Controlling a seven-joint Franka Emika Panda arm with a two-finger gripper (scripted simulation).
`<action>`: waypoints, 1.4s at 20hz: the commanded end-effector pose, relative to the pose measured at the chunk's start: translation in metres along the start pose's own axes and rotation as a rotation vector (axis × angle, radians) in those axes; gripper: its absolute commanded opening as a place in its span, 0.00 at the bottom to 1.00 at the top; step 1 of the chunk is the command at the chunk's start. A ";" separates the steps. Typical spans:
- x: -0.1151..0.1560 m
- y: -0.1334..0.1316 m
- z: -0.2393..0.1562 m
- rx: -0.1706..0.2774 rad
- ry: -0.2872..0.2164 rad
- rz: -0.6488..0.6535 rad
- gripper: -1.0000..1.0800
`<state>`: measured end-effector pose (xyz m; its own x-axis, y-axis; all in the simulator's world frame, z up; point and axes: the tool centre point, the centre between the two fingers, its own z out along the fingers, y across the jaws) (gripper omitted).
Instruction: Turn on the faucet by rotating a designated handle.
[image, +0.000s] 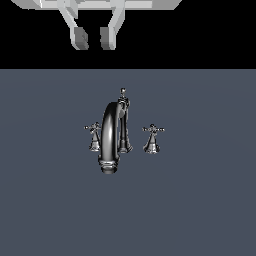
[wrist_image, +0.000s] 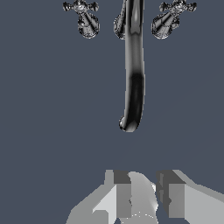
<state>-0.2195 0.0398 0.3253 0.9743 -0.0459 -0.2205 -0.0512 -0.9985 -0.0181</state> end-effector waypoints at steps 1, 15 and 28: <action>0.012 -0.021 0.036 0.042 -0.046 0.009 0.45; 0.144 -0.089 0.104 0.037 0.090 0.121 0.08; 0.273 -0.003 0.181 0.020 0.204 0.472 0.82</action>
<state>-0.0253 0.1440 0.0957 0.9416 -0.3315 -0.0586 -0.3333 -0.9425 -0.0243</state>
